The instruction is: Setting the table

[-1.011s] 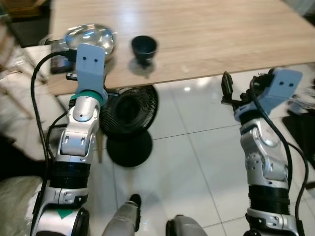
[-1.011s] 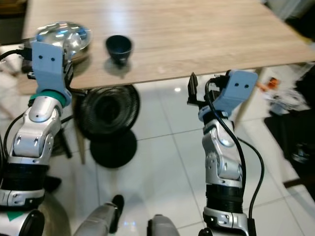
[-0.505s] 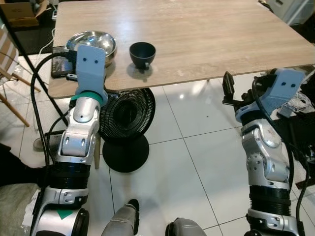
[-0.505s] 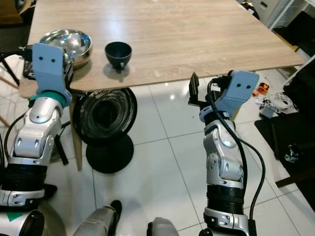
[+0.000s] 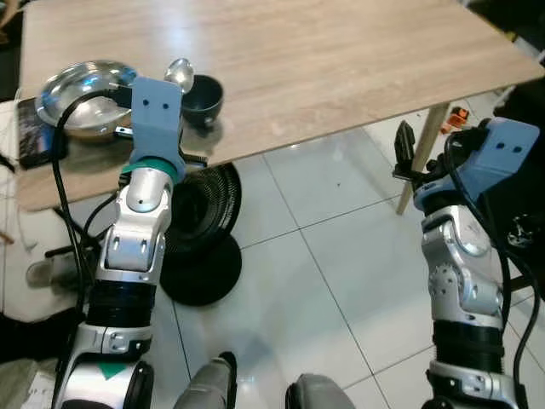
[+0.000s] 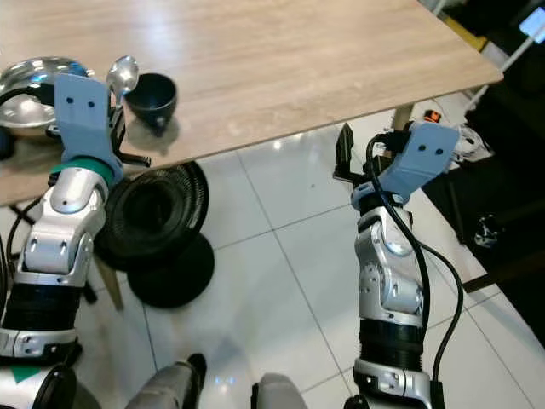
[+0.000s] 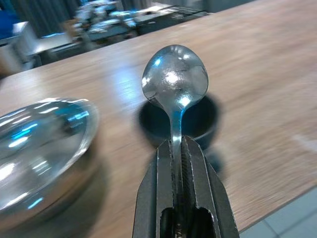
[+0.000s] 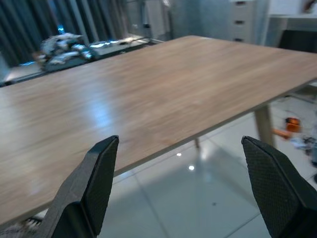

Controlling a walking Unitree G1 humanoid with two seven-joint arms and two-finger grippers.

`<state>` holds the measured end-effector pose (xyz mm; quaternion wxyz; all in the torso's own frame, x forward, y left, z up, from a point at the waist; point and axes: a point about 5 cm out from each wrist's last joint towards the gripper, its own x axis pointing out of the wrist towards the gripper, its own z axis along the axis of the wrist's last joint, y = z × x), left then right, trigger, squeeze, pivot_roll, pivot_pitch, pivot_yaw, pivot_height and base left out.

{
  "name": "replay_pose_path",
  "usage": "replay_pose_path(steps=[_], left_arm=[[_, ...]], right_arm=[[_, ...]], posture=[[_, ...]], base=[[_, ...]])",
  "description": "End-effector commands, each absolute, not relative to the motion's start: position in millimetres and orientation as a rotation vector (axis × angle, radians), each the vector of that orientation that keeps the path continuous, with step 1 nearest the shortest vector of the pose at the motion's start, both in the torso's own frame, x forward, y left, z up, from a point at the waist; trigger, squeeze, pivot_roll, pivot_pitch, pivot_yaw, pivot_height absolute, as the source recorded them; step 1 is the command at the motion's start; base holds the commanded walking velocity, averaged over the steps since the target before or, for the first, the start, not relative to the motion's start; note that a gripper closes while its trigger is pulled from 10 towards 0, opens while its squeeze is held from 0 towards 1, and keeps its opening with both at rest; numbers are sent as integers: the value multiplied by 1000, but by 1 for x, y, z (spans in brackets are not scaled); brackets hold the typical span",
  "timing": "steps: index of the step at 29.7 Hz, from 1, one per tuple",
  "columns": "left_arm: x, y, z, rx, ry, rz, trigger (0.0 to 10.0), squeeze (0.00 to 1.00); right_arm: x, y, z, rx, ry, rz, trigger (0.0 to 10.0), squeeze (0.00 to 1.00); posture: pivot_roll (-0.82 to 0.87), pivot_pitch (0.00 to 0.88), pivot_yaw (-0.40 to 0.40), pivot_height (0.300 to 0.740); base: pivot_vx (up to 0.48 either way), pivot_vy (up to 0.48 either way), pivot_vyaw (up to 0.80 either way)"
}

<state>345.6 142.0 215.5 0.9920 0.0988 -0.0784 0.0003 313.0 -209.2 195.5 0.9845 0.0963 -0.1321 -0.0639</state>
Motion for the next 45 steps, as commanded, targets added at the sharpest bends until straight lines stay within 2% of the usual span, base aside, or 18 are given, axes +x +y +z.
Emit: replay_pose_path(steps=[1,8,19,45], left_arm=[[346,148,216,214,-167,16,10000,0],[346,147,217,218,-169,12,10000,0],[346,143,217,222,-161,-17,10000,0],[359,157,214,39,-41,-40,10000,0]], right_arm=[[314,-205,198,197,-278,-118,10000,0],[313,-205,198,198,-279,-121,10000,0],[313,-205,197,198,-276,-121,10000,0],[312,-201,197,175,-274,-88,10000,0]], posture=[[22,58,9,740],[23,62,11,740],[24,64,10,740],[24,78,8,740]], base=[[480,0,0],[456,0,0],[0,0,0],[0,0,0]])
